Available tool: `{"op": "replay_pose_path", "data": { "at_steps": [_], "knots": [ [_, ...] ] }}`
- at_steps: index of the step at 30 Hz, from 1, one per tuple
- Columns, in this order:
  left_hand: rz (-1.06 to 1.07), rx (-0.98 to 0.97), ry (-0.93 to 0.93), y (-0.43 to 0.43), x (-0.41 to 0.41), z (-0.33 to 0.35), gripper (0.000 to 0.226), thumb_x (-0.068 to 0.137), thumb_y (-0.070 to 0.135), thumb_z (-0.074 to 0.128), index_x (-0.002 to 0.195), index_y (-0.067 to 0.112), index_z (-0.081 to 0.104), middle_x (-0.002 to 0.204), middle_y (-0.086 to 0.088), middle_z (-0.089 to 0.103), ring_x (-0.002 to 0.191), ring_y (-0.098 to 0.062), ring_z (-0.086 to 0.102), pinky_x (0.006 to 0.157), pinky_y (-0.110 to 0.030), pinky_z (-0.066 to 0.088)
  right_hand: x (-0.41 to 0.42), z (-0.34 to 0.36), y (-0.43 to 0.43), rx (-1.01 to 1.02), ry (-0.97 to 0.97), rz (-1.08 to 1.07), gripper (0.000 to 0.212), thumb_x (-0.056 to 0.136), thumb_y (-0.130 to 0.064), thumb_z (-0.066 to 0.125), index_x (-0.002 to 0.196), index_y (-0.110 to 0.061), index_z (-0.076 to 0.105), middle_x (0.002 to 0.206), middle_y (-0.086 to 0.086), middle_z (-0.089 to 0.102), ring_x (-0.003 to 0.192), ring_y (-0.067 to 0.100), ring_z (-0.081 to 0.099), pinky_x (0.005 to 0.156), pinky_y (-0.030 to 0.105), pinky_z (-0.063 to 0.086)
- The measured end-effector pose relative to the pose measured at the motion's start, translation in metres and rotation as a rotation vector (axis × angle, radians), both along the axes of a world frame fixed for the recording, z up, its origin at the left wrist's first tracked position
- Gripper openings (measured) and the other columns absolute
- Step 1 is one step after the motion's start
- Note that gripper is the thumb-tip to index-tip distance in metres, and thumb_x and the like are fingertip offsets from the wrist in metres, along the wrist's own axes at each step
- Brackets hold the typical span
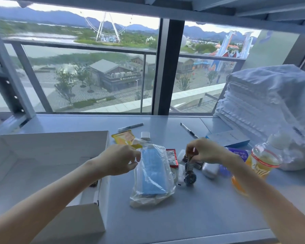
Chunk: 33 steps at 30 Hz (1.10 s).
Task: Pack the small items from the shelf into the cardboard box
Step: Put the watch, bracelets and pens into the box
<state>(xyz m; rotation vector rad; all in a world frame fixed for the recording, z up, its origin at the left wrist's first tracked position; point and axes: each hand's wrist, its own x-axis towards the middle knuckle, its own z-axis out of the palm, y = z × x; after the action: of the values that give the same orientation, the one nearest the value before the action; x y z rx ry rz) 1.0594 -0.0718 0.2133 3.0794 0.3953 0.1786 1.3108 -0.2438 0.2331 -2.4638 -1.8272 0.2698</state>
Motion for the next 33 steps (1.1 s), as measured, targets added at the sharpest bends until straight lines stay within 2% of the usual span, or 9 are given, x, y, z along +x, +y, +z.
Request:
{"op": "replay_pose_path", "data": {
  "at_steps": [3,6,8,12,16,18,20,25,33],
  "knots": [
    [-0.002,0.101,-0.231,0.005,-0.006,0.012,0.014,0.088,0.027,0.057,0.099,0.024,0.065,0.096,0.007,0.067,0.092,-0.016,0.061,0.076,-0.028,0.045,-0.012,0.028,0.004,0.101,0.034,0.036,0.017,0.068,-0.022,0.075,0.083,-0.025,0.067,0.075,-0.013,0.063,0.073,0.008,0.059,0.072,0.031,0.049],
    [0.104,0.147,-0.337,0.026,-0.026,0.025,0.019,0.089,0.03,0.056,0.104,0.021,0.063,0.105,0.005,0.066,0.097,-0.016,0.058,0.081,-0.032,0.046,-0.029,0.054,0.015,0.249,0.052,0.086,0.016,0.071,-0.018,0.077,0.083,-0.023,0.068,0.074,-0.014,0.062,0.07,-0.001,0.056,0.069,0.025,0.046],
    [0.186,0.157,-0.372,0.047,-0.047,0.03,0.024,0.089,0.029,0.056,0.109,0.018,0.062,0.111,0.002,0.065,0.102,-0.019,0.057,0.084,-0.034,0.045,-0.048,0.07,0.027,0.349,0.103,0.113,0.017,0.072,-0.013,0.077,0.086,-0.018,0.068,0.075,-0.011,0.063,0.071,0.003,0.057,0.07,0.024,0.046],
    [0.337,0.17,-0.229,0.092,-0.094,0.029,0.044,0.092,0.042,0.048,0.128,0.017,0.051,0.128,0.0,0.056,0.117,-0.019,0.05,0.095,-0.037,0.041,-0.102,0.099,0.054,0.509,0.319,0.162,0.023,0.073,-0.001,0.074,0.089,-0.015,0.066,0.079,-0.008,0.064,0.076,0.013,0.066,0.077,0.017,0.053],
    [0.42,0.189,-0.013,0.129,-0.135,0.017,0.053,0.094,0.051,0.035,0.137,0.02,0.039,0.133,0.001,0.051,0.121,-0.019,0.047,0.099,-0.036,0.036,-0.162,0.115,0.08,0.591,0.439,0.221,0.024,0.075,-0.003,0.073,0.091,-0.019,0.065,0.087,-0.005,0.067,0.084,0.016,0.069,0.084,0.022,0.055],
    [0.406,0.183,0.02,0.138,-0.146,0.008,0.052,0.094,0.05,0.034,0.137,0.021,0.035,0.131,0.001,0.053,0.118,-0.019,0.05,0.097,-0.036,0.036,-0.19,0.116,0.093,0.572,0.466,0.25,0.023,0.076,-0.004,0.072,0.094,-0.016,0.065,0.089,-0.005,0.066,0.086,0.014,0.068,0.086,0.021,0.054],
    [0.367,0.186,-0.031,0.14,-0.15,0.001,0.051,0.094,0.049,0.037,0.136,0.02,0.036,0.127,0.0,0.055,0.114,-0.02,0.052,0.095,-0.036,0.036,-0.213,0.113,0.104,0.53,0.469,0.27,0.024,0.077,-0.004,0.072,0.097,-0.014,0.063,0.087,-0.008,0.064,0.082,0.012,0.067,0.087,0.022,0.054],
    [0.367,0.186,-0.08,0.141,-0.148,-0.006,0.049,0.092,0.044,0.044,0.132,0.017,0.037,0.124,-0.003,0.053,0.113,-0.024,0.05,0.095,-0.04,0.032,-0.245,0.083,0.123,0.348,0.432,0.263,0.028,0.078,-0.006,0.072,0.099,-0.014,0.056,0.089,-0.006,0.06,0.083,0.023,0.069,0.082,0.045,0.055],
    [0.376,0.22,-0.081,0.145,-0.145,-0.011,0.047,0.09,0.038,0.045,0.13,0.015,0.035,0.121,-0.006,0.051,0.11,-0.028,0.047,0.092,-0.042,0.031,-0.249,0.041,0.122,0.065,0.247,0.261,0.026,0.08,-0.015,0.071,0.098,-0.017,0.053,0.096,0.003,0.061,0.078,0.016,0.064,0.073,0.033,0.053]
  ]
}}
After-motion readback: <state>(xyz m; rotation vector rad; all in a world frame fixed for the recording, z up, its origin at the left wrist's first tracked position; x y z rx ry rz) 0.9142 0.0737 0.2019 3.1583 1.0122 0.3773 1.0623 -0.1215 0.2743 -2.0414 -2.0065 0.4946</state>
